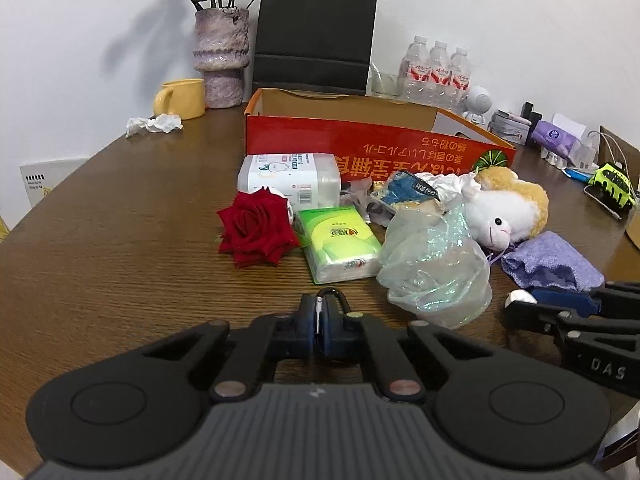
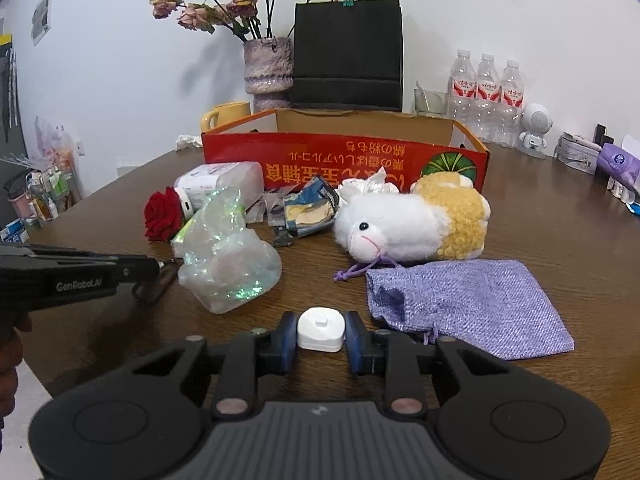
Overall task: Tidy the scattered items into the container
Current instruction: 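Carry carabiner and puck into the box and open both tools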
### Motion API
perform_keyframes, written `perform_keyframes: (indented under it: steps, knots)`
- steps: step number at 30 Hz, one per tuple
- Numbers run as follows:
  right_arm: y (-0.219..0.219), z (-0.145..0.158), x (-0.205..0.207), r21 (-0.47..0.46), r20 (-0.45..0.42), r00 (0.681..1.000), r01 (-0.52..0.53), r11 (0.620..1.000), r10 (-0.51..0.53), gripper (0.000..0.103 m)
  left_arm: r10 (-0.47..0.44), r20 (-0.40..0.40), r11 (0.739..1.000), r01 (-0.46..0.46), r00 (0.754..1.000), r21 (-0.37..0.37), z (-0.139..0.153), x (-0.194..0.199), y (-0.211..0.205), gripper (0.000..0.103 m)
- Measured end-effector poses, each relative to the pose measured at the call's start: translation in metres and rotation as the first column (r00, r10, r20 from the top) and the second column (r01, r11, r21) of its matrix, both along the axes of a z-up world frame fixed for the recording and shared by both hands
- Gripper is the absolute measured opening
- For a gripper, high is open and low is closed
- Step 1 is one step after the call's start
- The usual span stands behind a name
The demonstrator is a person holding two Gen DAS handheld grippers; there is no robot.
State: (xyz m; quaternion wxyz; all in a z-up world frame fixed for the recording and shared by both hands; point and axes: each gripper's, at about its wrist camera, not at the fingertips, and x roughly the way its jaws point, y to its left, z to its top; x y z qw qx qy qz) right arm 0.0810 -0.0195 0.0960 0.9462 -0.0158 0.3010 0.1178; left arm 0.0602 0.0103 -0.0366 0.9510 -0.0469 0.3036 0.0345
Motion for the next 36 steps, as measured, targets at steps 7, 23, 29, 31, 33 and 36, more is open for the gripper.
perform_keyframes:
  steps: [7,23,29,31,33,36]
  knots:
    - [-0.002,0.004,-0.004,0.011,0.007,1.0,0.002,1.0,-0.002,0.025,0.022,-0.01,0.998,-0.023,1.0,-0.067,0.004,-0.004,0.005,0.042]
    - [-0.004,0.013,-0.017,0.007,0.006,0.999,-0.045,0.999,0.045,0.025,-0.075,-0.148,0.995,0.083,0.986,0.05,0.013,0.014,-0.014,0.007]
    - [-0.01,0.023,-0.012,0.026,0.029,0.998,-0.051,0.998,0.05,0.025,-0.077,-0.106,0.994,0.085,0.991,0.071,0.023,0.011,-0.012,0.005]
    - [-0.011,0.024,-0.009,0.03,0.032,0.998,-0.052,0.998,0.051,0.025,-0.081,-0.111,0.994,0.089,0.991,0.066,0.023,0.012,-0.011,0.005]
    - [-0.011,0.026,-0.008,0.032,0.036,0.998,-0.051,0.998,0.05,0.025,-0.086,-0.101,0.993,0.093,0.991,0.069,0.024,0.012,-0.011,0.005]
    - [-0.015,0.032,-0.005,0.041,0.052,0.998,-0.046,0.998,0.043,0.025,-0.084,-0.044,0.994,0.087,0.995,0.073,0.037,0.009,-0.009,0.005]
